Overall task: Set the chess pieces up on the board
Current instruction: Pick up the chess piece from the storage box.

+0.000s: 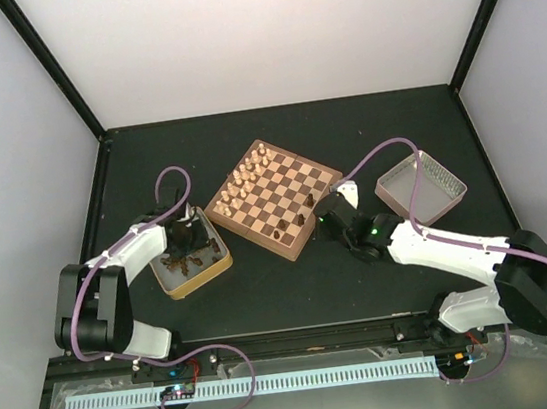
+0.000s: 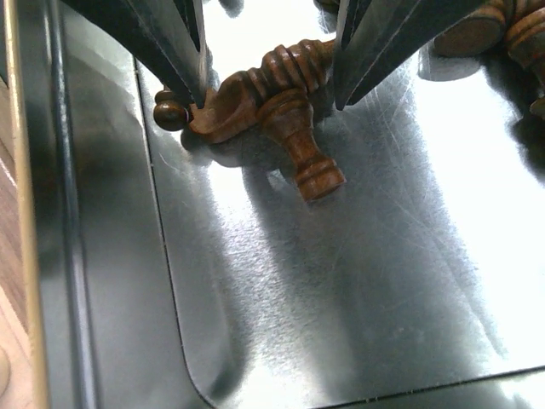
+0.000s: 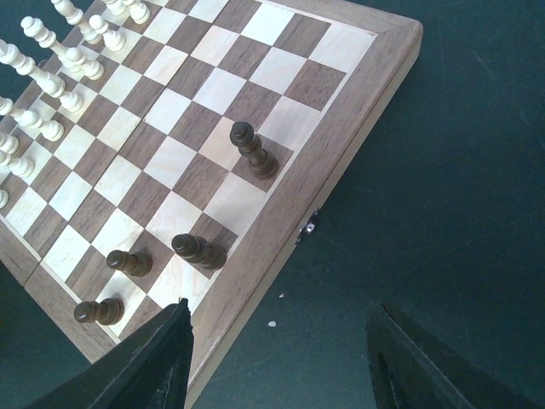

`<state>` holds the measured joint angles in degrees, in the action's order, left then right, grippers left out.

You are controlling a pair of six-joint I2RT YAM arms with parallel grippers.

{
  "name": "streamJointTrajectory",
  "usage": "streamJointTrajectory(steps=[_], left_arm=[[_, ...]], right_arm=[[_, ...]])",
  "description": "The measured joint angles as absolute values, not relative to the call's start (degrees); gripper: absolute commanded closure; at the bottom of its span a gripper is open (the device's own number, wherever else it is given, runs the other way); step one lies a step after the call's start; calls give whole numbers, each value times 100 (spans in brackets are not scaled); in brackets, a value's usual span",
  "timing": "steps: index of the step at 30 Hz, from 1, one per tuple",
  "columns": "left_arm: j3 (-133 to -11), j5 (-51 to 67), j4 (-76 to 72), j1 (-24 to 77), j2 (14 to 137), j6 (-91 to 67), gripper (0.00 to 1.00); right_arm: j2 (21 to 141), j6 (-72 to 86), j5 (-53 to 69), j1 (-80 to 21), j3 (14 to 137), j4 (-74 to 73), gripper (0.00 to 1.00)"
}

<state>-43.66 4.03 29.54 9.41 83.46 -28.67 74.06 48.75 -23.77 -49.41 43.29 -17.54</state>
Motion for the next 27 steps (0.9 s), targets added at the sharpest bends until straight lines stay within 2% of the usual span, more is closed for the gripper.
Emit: streamJointTrajectory(steps=[5, 12, 19, 22, 27], left_arm=[[-4346, 403, 3022, 947, 8353, -2781, 69], [-4372, 408, 3000, 982, 8479, -2705, 71], [-4488, 261, 2941, 987, 8597, -2709, 80], [-4488, 172, 2899, 989, 8600, -2720, 78], [-4491, 110, 2893, 989, 8630, -2722, 67]], right_arm=[[7432, 4875, -2346, -4941, 4342, -1754, 44], [7432, 4875, -2340, -4941, 4377, -1754, 44], [7487, 4873, -2340, -4941, 4412, -1754, 44], [7507, 4869, -2338, -4941, 4414, -1756, 44], [7507, 4851, -2338, -4941, 4425, -1756, 44]])
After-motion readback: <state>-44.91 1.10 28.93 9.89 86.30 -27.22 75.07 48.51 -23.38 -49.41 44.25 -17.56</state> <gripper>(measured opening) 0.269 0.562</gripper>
